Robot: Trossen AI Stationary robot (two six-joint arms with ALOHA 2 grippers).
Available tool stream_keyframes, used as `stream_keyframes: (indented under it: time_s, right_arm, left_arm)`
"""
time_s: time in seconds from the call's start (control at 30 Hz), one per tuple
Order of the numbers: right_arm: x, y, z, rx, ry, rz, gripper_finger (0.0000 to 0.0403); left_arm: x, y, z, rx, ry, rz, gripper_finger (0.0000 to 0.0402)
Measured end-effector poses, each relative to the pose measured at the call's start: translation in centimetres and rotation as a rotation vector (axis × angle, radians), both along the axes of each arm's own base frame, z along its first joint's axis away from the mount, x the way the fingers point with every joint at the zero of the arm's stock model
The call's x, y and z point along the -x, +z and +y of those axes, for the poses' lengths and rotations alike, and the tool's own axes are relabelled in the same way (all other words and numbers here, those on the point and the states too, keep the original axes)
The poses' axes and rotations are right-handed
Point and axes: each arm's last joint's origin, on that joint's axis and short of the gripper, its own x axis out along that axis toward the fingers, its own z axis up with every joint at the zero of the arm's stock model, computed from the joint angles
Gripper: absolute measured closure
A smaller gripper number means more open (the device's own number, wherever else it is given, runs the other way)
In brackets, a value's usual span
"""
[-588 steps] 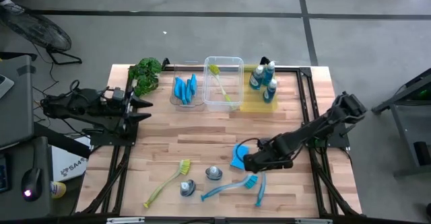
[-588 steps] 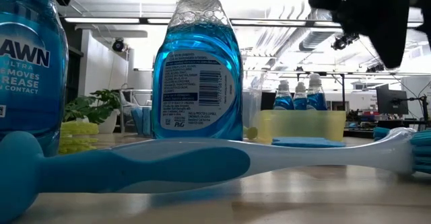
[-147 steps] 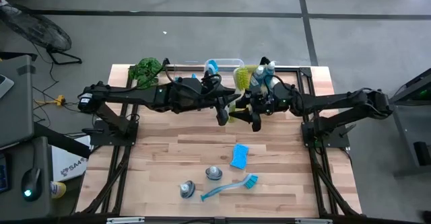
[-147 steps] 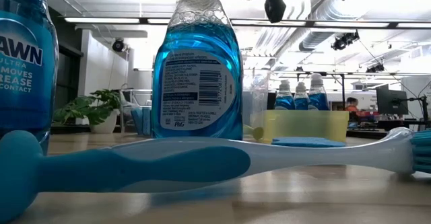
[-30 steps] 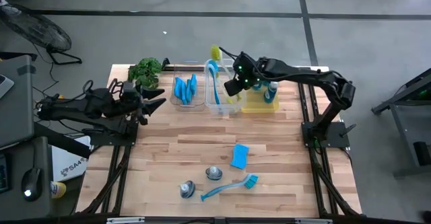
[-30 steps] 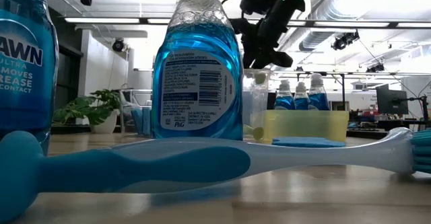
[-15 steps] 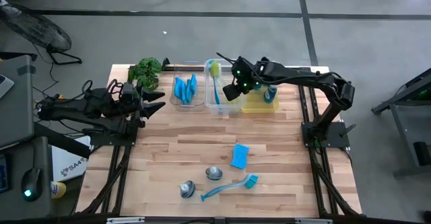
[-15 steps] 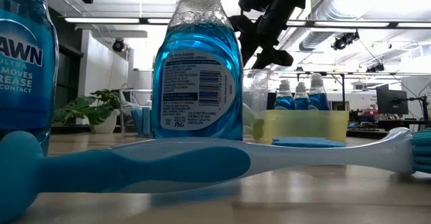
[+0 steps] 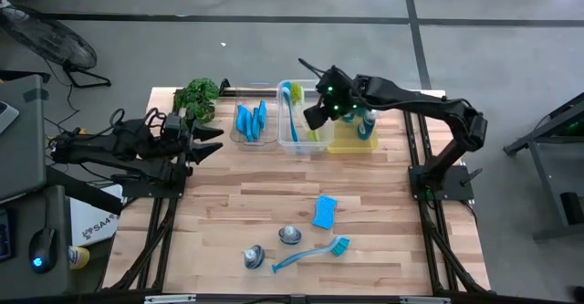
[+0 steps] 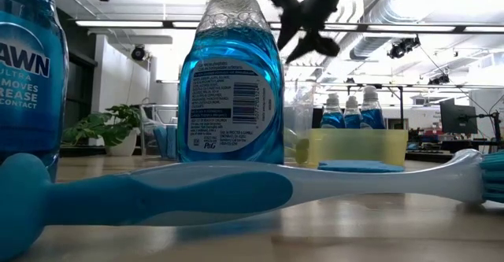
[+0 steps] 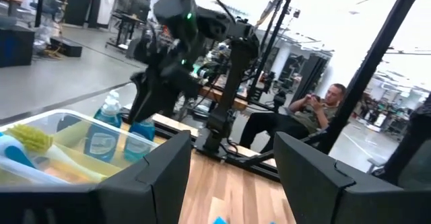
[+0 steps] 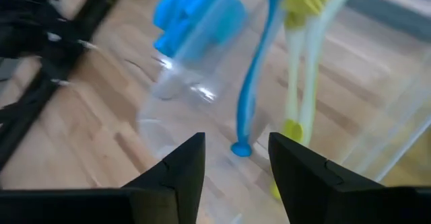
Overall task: Pick & Place Kitchen Sink Supplies
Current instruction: Put the right dishwashing liquid into the yellow bin
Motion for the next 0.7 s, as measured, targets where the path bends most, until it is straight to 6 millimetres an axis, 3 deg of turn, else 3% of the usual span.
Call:
stream_keyframes:
  time_s: [0.47, 0.7]
  right_arm:
    - [4.9, 6.9, 4.5, 0.146, 0.134, -0.167, 0.0245]
    - [5.9, 8.2, 7.2, 0.231, 0.282, -0.197, 0.0245]
  left_arm:
    - [-0.6, -0.3, -0.4, 0.041, -0.108, 0.024, 0.0193]
    - [-1.8, -0.8, -0.6, 0.075, -0.145, 0.079, 0.0193]
